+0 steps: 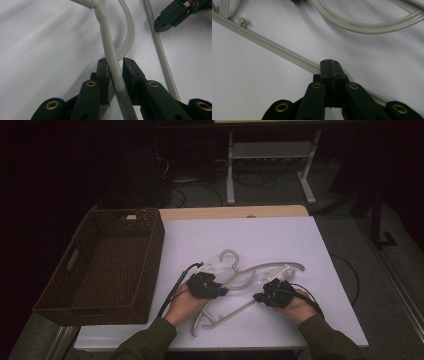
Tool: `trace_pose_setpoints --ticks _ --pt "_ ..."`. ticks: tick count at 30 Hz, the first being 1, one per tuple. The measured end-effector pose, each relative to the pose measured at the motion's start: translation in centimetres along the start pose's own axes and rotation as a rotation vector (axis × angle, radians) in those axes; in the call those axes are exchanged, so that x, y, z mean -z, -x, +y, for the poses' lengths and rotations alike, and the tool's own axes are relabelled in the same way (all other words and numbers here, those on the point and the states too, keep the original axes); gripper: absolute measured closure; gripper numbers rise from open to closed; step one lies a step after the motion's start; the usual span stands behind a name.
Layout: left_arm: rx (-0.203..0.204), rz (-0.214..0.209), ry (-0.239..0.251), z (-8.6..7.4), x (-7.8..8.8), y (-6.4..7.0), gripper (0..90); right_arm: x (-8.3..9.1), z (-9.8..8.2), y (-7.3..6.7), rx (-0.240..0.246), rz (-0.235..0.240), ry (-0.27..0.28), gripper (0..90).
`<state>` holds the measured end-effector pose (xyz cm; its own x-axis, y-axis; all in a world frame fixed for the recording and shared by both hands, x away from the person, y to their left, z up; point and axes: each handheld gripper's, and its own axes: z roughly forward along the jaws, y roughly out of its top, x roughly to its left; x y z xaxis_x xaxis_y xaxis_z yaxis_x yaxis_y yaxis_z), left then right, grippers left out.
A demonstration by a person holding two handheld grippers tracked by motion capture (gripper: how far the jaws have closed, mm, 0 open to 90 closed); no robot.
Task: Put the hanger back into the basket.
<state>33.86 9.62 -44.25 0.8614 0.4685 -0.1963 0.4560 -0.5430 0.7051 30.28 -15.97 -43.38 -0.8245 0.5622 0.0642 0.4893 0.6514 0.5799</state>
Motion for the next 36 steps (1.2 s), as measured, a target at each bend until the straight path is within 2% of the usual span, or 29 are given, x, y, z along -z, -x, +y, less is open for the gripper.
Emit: trace_pose_setpoints --ticks 4,10,15,16,18,21,25,27,30,36 --pt "0.006 0.032 0.008 0.2 0.5 -0.2 78.3 -0.3 0.0 -0.2 0.015 0.003 -0.01 89.7" --pt "0.034 0.071 0.006 0.2 0.7 -0.5 80.9 0.0 0.2 -0.4 0.02 0.015 0.023 89.6" --pt "0.029 0.091 0.021 0.3 1.1 -0.6 82.2 0.9 0.5 -0.4 0.02 0.041 0.083 89.5" --pt "0.03 0.093 0.019 0.3 1.2 -0.6 82.3 1.2 0.5 -0.4 0.006 0.045 0.1 88.3" --pt "0.034 0.099 0.02 0.3 1.5 -0.8 82.3 1.9 0.4 -0.3 -0.002 0.046 0.138 81.8" --pt "0.046 0.105 0.029 0.4 2.0 -0.9 82.3 2.9 0.3 -0.2 -0.028 0.04 0.194 66.5" --pt "0.027 0.114 0.017 0.8 2.9 -1.0 82.4 4.1 -0.5 -0.6 -0.052 0.016 0.265 48.6" --pt "0.048 0.116 0.027 1.0 3.3 -0.9 82.4 4.6 -1.0 -0.8 -0.067 0.003 0.277 40.4" --pt "0.056 0.119 0.031 1.4 4.0 -1.0 82.5 5.3 -1.8 -0.9 -0.074 -0.023 0.314 32.1" --pt "0.07 0.142 0.058 2.4 5.7 -0.9 82.5 7.0 -3.5 -1.2 -0.098 -0.068 0.375 22.0"
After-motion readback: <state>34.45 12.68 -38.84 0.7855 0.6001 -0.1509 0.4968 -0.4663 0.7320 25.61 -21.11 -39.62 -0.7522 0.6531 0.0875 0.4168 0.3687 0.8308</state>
